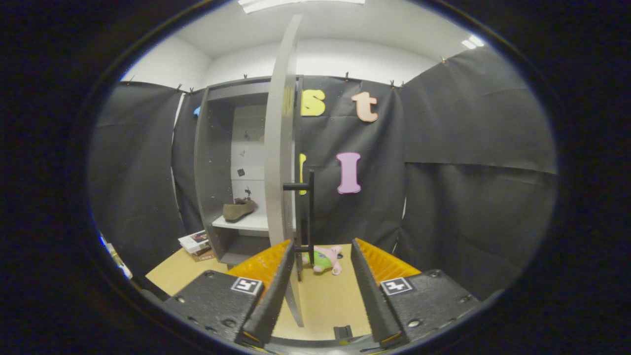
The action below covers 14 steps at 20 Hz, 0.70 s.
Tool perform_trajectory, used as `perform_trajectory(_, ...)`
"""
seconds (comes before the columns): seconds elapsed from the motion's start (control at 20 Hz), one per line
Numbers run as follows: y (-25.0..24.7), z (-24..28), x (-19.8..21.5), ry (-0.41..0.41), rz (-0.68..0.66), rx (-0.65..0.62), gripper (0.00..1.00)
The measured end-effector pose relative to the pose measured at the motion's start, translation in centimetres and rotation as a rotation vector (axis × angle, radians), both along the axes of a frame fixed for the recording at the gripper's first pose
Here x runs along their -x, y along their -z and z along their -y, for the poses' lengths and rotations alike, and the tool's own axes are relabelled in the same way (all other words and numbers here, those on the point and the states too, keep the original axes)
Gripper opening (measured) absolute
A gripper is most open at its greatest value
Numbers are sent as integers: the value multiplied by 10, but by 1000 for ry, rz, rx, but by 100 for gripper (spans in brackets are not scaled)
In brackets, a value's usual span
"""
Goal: Open the shoe cabinet door, grab the shoes and put them into the shoe cabinet, then close the shoe cabinet door.
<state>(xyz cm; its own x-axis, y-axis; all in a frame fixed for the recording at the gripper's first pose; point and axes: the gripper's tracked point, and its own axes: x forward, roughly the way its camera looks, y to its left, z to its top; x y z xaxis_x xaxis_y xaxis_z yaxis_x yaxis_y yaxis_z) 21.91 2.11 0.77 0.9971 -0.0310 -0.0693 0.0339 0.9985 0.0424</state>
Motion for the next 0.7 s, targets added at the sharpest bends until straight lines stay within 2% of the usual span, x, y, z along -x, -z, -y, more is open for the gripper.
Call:
perform_trajectory(0.05, 1, -4, 8, 16, 2, -12, 85)
perform_trajectory(0.1, 4, -8, 18, 37, -1, -19, 86)
perform_trajectory(0.2, 8, -16, 34, 72, -5, -27, 94)
perform_trajectory(0.35, 15, -33, 50, 115, -12, -5, 95)
perform_trajectory(0.4, 20, -43, 58, 120, -20, 10, 99)
perform_trajectory(0.55, 39, -76, 60, 102, -39, 38, 100)
perform_trajectory(0.7, 67, -104, 49, 48, -82, 71, 100)
